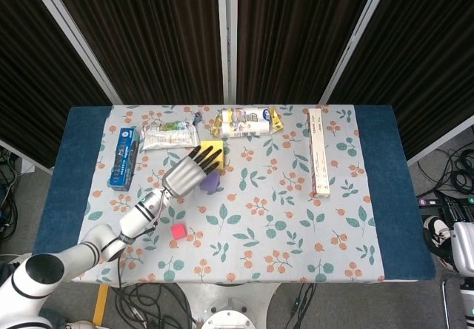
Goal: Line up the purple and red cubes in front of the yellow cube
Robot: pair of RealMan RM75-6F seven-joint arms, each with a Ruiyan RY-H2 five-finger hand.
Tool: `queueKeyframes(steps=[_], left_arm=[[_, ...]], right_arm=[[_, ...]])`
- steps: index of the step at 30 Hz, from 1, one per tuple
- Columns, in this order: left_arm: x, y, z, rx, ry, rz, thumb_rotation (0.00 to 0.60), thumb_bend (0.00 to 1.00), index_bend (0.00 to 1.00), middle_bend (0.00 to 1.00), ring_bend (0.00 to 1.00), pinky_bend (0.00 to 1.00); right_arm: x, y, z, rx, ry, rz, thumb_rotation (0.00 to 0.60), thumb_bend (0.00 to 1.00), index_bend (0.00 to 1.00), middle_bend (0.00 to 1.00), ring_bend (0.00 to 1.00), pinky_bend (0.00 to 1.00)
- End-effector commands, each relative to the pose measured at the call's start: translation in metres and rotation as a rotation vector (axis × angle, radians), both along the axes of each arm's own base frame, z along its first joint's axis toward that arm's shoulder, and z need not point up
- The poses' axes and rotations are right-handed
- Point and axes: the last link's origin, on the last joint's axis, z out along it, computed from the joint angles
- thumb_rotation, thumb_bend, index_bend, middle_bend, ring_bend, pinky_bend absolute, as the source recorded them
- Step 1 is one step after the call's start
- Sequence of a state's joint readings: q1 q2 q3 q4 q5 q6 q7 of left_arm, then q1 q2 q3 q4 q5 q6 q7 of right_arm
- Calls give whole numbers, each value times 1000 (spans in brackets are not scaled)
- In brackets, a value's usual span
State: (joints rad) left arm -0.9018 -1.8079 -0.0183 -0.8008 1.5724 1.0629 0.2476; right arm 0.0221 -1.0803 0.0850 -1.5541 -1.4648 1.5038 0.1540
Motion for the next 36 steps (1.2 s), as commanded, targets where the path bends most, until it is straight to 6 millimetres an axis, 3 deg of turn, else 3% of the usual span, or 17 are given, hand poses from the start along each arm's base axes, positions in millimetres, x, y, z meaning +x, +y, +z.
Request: queueKeyframes(steps=[1,17,25,30,36], left_arm=[[-1,7,-1,11,3,26,600,60,224,103,81,205],[31,18,-29,-21,-57,59,600,60,224,103,80,203],[34,18,-35,-34,-60,93,600,60,224,103,81,203],[33,20,-36,-37,-70,141,600,60,224,103,81,203],[33,22,-20,-12,-130,156,600,60,224,103,81,203]], right_arm=[[0,0,0,0,-1,-2,600,292,98,161,134,238],[-4,1,2,-6,1,-15,600,292,97,159,134,238],[-6,3,3,-6,0,-21,600,292,97,159,134,238],[-7,2,1,-3,-4,-20,600,292,97,159,134,238],[-7,1,2,-4,-3,-18,600,292,97,159,134,238]])
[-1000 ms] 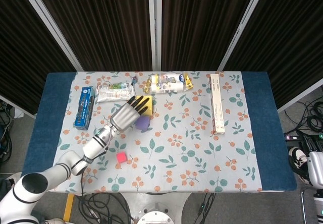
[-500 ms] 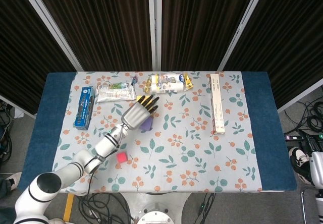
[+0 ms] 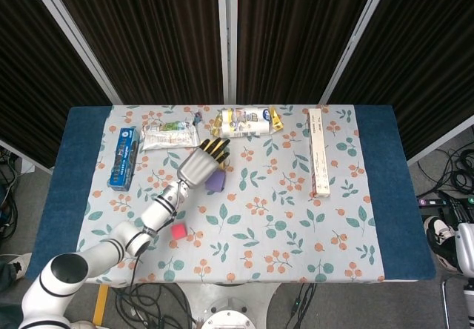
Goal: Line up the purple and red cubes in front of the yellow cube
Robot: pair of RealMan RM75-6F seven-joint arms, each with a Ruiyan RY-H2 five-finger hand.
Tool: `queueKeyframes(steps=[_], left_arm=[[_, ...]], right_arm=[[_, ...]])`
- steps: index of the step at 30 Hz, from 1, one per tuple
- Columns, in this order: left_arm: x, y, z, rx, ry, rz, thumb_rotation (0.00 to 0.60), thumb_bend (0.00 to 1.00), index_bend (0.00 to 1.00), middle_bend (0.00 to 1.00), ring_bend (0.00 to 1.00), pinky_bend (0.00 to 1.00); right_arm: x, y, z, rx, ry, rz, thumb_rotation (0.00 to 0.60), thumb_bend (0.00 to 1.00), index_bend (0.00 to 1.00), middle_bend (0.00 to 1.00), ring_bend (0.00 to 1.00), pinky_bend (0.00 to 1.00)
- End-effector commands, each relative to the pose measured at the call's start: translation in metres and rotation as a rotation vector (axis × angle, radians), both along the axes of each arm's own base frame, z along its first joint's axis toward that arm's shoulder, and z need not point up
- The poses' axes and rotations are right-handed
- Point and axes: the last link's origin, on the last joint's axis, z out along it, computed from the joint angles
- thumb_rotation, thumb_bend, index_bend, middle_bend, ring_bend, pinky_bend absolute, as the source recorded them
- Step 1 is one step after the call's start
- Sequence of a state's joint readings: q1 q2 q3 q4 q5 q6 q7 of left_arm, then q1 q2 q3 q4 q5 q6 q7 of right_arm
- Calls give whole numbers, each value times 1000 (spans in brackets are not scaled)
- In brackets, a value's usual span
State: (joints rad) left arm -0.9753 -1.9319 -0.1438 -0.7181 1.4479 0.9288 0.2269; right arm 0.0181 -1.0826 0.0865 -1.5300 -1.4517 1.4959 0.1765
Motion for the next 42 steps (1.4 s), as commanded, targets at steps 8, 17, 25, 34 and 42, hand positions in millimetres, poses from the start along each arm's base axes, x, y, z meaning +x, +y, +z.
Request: queueKeyframes(steps=[8,17,25,34,42], left_arm=[[11,-16,20,-15,-72,-17,600,60,224,103,80,203],[39,-45,8,-108,-58,-87,600,60,224,100,81,202],[43,-39,-13,-112,-40,-62,600,60,224,99,81,202],[37,-26,-24,-76,-1,-73,600,61,224,99,81,202],[30,-16,-25,-45,35,-81,600,60,224,99,81,201]], right_arm=[[0,1,0,1,-1,4,600,293,97,159,134,238],[0,3,0,-2,-1,1,600,294,97,158,134,238],[-3,5,2,-7,-4,-9,600,294,96,154,134,238],[-6,5,2,-6,-6,-17,600,294,95,150,135,237],[-7,6,2,-4,-6,-20,600,294,96,150,134,238]])
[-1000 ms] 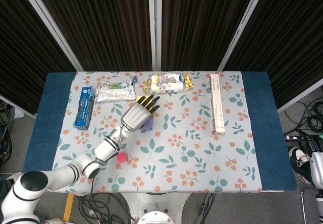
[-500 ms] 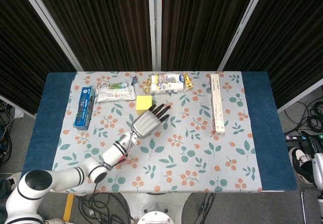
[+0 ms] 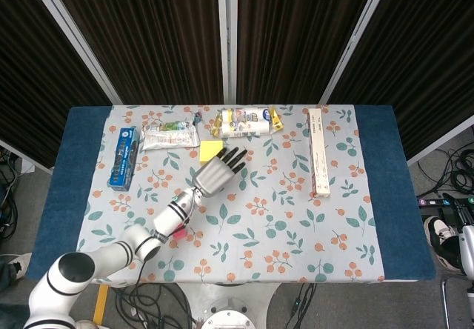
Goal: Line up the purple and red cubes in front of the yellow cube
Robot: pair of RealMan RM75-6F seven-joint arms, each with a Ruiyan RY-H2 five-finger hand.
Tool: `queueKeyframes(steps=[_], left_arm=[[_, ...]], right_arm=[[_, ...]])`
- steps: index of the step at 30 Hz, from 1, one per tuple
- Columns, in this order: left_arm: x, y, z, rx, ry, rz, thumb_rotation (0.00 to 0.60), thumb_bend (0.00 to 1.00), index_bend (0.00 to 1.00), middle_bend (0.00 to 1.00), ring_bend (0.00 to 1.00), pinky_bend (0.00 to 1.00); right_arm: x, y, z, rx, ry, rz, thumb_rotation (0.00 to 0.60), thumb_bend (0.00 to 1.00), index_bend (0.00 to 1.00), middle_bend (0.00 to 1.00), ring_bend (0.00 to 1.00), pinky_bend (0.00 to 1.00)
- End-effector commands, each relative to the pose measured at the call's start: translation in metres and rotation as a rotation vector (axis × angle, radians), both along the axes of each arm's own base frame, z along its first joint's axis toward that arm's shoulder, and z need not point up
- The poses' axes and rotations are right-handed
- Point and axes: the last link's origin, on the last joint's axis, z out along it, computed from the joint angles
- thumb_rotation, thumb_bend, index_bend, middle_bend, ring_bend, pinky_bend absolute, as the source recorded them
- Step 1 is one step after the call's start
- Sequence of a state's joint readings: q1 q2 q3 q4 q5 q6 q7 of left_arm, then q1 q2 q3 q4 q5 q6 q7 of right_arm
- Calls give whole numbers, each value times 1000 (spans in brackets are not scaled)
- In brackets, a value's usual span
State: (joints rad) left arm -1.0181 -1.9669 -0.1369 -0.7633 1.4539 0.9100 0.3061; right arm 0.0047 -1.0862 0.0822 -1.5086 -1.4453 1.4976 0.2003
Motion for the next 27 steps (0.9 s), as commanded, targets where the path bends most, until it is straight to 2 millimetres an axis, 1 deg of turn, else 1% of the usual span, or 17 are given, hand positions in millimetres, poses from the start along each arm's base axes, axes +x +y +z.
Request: queueKeyframes(steps=[1,23,27], left_arm=[[0,2,-2,2,0,2,600,60,224,99,81,201],[-1,17,-4,29,-25,71,600,60,224,99,80,201],[-3,16,-4,20,-37,84,600,60,224,99,80,201]], right_arm=[[0,0,0,0,0,0,600,294,95,150,134,238],[0,2,1,-4,4,-9,600,294,96,150,135,238],[0,2,1,-4,4,-7,600,294,96,150,134,238]])
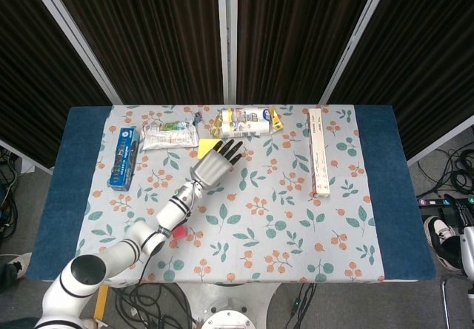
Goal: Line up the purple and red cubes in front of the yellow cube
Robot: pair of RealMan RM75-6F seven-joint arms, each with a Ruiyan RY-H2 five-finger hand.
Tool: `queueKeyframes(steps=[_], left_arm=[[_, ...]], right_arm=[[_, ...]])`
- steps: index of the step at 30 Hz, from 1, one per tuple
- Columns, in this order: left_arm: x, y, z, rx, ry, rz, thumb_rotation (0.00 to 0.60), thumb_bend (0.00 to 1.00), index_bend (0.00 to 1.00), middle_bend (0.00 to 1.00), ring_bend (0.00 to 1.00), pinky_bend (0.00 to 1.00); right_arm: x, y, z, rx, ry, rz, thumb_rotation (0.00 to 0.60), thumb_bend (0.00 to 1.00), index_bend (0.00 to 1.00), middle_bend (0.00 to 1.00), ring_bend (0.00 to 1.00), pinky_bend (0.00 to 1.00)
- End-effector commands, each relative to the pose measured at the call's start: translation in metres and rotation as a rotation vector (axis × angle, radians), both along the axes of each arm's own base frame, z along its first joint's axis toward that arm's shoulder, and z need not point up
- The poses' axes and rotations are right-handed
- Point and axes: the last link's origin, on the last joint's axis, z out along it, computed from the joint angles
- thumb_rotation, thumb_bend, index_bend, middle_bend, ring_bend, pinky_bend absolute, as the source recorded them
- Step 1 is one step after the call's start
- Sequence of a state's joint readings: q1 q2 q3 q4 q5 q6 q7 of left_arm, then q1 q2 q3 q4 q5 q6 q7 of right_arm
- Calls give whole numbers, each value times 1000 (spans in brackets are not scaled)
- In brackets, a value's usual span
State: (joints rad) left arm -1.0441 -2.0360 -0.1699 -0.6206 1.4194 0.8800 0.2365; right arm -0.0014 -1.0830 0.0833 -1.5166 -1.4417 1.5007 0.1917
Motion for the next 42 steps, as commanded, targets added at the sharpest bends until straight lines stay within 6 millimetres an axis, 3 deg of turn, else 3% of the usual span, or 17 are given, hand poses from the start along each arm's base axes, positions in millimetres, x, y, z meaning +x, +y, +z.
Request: queueKeyframes(steps=[1,6,13,17,23,32,42], left_arm=[[-1,-2,0,-7,-14,8,600,60,224,99,80,201],[-9,-10,14,-18,-85,7,600,60,224,99,80,201],[-39,-27,65,-11,-163,-26,600,60,224,99,81,200],[-62,-53,88,-84,-155,-54,600,64,224,115,82,200],[-90,-99,105,-270,-121,-71,600,107,254,177,92,198],[-102,-130,112,-381,-45,-147,600,232,321,250,136,198],[-110,-132,93,-403,38,-147,600,261,322,250,136,198]], right_arm=[[0,0,0,0,0,1,600,294,96,150,135,238],[1,-1,1,-1,-3,8,600,294,96,150,134,238],[2,-3,-2,5,-14,28,600,294,96,150,135,238],[5,-5,-4,10,-18,44,600,294,96,150,135,238],[9,-8,-7,22,-18,64,600,293,96,150,135,238],[16,-9,-9,28,-13,82,600,294,96,150,134,238],[15,-7,-9,24,-11,71,600,294,95,150,134,238]])
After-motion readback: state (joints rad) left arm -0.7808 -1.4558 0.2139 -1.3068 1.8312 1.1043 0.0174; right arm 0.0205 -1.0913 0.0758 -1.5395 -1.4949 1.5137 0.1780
